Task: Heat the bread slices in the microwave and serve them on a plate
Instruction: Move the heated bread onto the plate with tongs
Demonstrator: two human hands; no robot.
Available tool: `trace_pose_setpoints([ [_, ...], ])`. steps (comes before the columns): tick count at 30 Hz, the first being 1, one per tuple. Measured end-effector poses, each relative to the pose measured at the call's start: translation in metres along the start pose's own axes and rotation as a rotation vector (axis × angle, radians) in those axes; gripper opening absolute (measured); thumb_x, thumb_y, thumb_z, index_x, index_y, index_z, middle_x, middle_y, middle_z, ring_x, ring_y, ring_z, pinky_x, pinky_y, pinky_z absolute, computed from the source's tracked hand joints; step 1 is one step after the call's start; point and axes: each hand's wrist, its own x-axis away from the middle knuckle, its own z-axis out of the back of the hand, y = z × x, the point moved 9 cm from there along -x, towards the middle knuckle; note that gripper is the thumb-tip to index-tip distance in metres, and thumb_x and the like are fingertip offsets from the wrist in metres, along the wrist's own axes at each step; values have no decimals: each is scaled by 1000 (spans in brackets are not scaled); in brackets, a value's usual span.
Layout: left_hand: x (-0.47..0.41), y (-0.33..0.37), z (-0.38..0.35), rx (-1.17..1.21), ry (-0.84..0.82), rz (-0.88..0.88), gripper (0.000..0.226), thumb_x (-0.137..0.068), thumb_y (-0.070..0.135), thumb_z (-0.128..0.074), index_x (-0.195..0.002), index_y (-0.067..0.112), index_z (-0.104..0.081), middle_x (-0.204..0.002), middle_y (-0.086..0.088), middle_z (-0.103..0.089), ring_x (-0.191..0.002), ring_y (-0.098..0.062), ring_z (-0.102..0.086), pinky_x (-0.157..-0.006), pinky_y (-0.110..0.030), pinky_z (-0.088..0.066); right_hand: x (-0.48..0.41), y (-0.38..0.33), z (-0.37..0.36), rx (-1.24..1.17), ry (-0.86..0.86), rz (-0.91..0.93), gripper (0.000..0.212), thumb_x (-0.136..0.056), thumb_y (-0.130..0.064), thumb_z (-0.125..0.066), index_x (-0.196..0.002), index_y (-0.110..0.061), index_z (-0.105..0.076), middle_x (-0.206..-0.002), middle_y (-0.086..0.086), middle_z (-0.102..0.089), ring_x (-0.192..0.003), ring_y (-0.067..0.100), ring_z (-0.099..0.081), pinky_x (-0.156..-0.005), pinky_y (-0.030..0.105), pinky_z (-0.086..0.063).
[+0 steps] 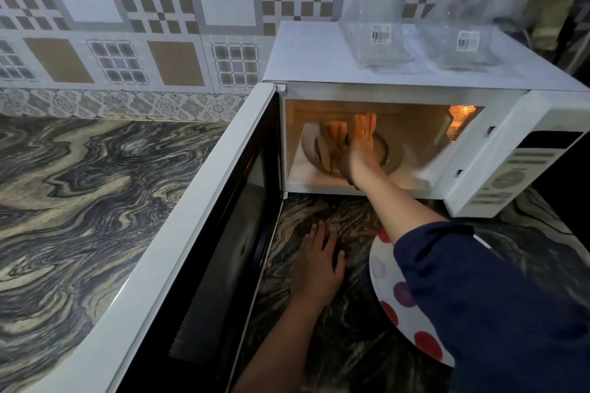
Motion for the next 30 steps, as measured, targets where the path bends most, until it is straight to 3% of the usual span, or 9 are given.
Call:
trace_pose_setpoints([
  [3,1,1,-2,-24,-29,-9,65,-89,43,-16,-143,13,-34,-153,-12,-29,-144,-25,-22,-114,-32,-9,22,14,13,-39,15,-233,38,-98,-15,-30,-124,-1,-54,-126,14,-55,-116,32,-51,-86,30,-39],
  [6,4,2,-3,-41,-70,-5,69,-88,44,-8,-146,12,-28,-154,-13,-25,-144,-27,-20,-114,-35,-3,39,6,32,74,27,-172,33,-97,-15,-30,-108,-7,-60,-108,13,-59,-93,31,-54,-76,33,-40],
  [9,15,6,-5,-57,-188,32,76,-83,46,3,-149,13,-17,-157,-10,-14,-146,-24,-11,-115,-33,2,57,-2,36,229,-102,-41,33,-96,-28,-48,-110,-1,-59,-105,11,-55,-93,29,-55,-72,31,-38],
  [11,24,7,-5,-167,-188,43,68,-88,42,-8,-143,13,-36,-152,-8,-31,-141,-24,-29,-116,-34,-17,63,0,44,289,-147,6,39,-94,-34,-51,-110,1,-59,-114,13,-55,-99,33,-58,-71,31,-40],
  [13,34,10,-4,-226,-230,89,57,-87,40,-25,-124,16,-62,-133,-5,-57,-122,-21,-56,-100,-36,-45,78,-2,58,354,-137,40,40,-94,-36,-50,-106,0,-60,-116,16,-54,-101,35,-59,-69,32,-41],
  [14,41,11,-2,-248,-240,114,59,-86,41,-24,-123,16,-62,-132,-7,-58,-122,-21,-56,-99,-36,-46,83,1,62,369,-144,54,37,-94,-37,-50,-100,-2,-61,-114,16,-56,-99,35,-59,-68,31,-40],
  [18,67,23,-8,-169,-306,131,63,-96,44,-10,-150,13,-12,-159,-11,-5,-147,-24,-3,-119,-36,-4,113,15,92,352,-132,59,37,-93,-39,-51,-100,-4,-63,-98,13,-60,-79,28,-55,-59,30,-35],
  [24,98,56,-16,-176,-270,161,60,-100,37,-26,-149,6,-8,-158,-15,-2,-147,-26,0,-118,-37,0,161,60,141,361,-142,33,35,-92,-39,-51,-90,-5,-57,-97,14,-55,-79,26,-52,-61,30,-37],
  [30,120,76,-20,-192,-189,152,59,-100,36,-24,-149,5,-11,-158,-14,-6,-147,-26,-2,-119,-36,-2,189,129,193,357,-75,-58,41,-91,-38,-53,-110,-2,-60,-105,14,-59,-90,31,-59,-69,31,-43],
])
